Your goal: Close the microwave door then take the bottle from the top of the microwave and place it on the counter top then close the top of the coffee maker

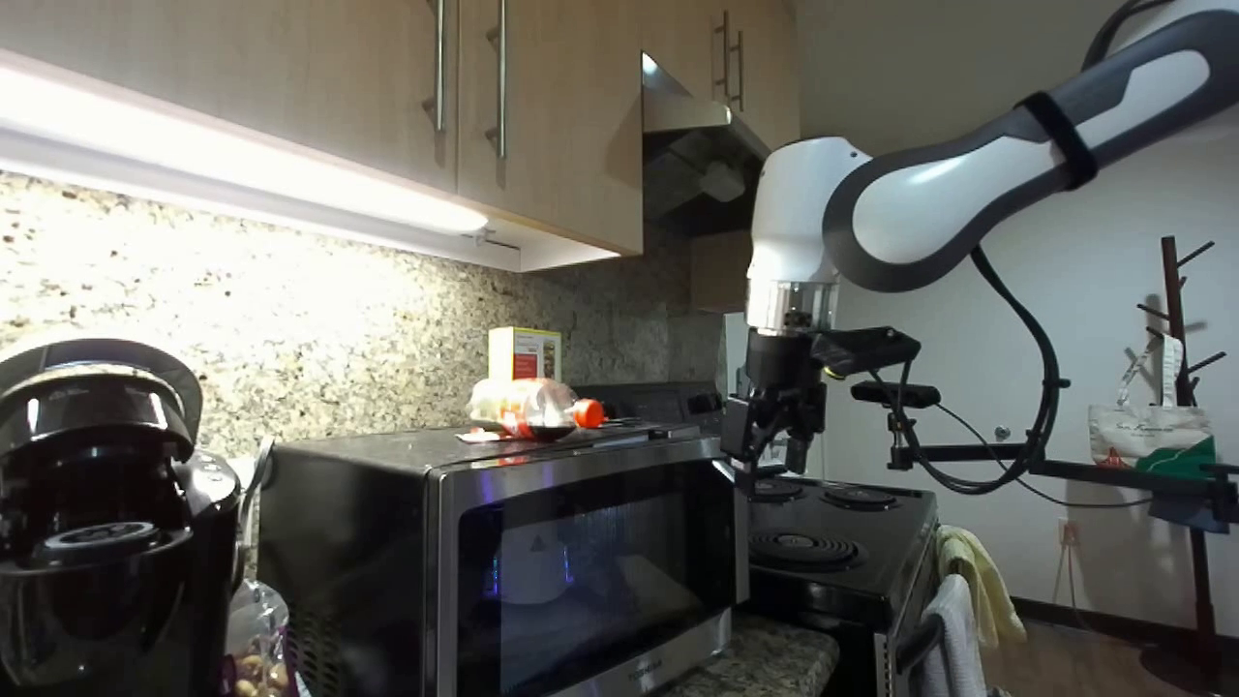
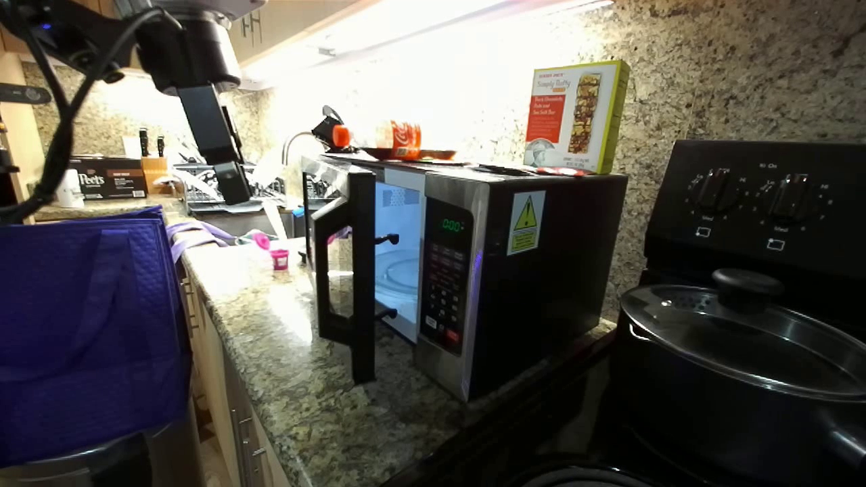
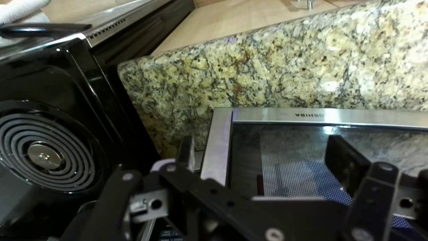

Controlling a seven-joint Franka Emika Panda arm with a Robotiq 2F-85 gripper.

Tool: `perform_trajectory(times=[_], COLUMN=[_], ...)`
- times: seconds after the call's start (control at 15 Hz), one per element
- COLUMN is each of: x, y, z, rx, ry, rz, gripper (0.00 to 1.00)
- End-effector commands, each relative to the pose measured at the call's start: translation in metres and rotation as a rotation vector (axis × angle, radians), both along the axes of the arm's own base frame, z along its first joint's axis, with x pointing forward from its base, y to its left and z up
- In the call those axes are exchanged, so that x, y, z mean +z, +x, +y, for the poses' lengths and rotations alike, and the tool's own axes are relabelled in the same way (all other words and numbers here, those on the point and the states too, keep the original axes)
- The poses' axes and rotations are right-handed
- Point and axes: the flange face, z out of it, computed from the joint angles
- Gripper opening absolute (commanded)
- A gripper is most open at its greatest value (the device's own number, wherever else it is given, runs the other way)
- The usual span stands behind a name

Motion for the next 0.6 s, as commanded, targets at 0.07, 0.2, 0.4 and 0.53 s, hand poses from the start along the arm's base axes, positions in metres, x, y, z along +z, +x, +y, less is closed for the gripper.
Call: perform_trajectory(times=[0.07, 0.2, 0.4, 0.53], x=[-0.003, -0.006, -0.007, -0.002], y=[0.021, 0.025, 0.029, 0.031], z=[-0.004, -0.002, 0.005, 0.019], rx=[-0.035, -0.025, -0.013, 0.047], ry=[-0.037, -0.065, -0.127, -0.177], rz=[-0.059, -0.076, -0.121, -0.163], gripper=[1.00, 1.00, 1.00, 1.00])
